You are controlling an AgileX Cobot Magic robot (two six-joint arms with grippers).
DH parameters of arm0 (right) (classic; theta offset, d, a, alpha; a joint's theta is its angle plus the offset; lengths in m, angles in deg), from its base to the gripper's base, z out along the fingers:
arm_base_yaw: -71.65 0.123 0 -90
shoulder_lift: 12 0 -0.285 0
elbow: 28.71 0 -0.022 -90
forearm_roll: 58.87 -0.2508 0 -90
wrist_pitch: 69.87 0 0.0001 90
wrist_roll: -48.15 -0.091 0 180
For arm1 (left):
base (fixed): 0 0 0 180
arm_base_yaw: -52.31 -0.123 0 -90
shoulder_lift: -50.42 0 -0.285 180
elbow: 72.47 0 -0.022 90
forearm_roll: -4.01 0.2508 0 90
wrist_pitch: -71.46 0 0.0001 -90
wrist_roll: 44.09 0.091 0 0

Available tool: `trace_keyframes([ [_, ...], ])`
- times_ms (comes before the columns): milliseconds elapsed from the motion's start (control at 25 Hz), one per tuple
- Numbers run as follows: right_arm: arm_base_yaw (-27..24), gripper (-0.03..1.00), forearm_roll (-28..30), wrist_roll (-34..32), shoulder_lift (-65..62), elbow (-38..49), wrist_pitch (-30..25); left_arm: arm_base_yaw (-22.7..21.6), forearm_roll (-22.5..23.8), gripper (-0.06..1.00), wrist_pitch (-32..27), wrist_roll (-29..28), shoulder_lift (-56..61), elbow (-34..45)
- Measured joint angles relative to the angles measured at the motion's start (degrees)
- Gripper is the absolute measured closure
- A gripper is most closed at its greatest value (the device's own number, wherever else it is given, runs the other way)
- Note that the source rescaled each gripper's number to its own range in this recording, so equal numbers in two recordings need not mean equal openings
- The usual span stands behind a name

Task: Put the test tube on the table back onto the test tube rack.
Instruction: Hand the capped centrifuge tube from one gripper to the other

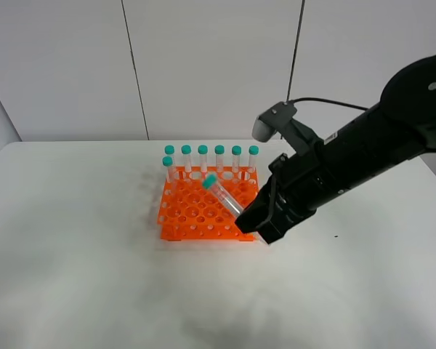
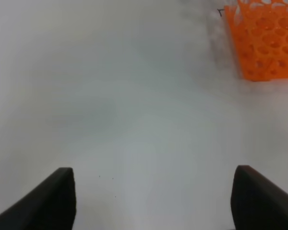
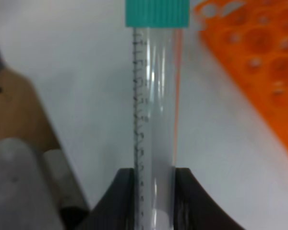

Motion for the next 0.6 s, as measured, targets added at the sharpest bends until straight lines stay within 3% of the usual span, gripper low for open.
trace_keyframes([
  [400, 0.00, 0.95, -9.16, 8.35, -2.43, 4.08, 1.43, 0.00, 0.00, -0.06, 0.00, 0.00, 0.00, 0.00],
  [600, -0.38, 0.95, -9.97, 8.93, -3.91, 4.08, 3.54, 0.00, 0.00, -0.06, 0.00, 0.00, 0.00, 0.00],
])
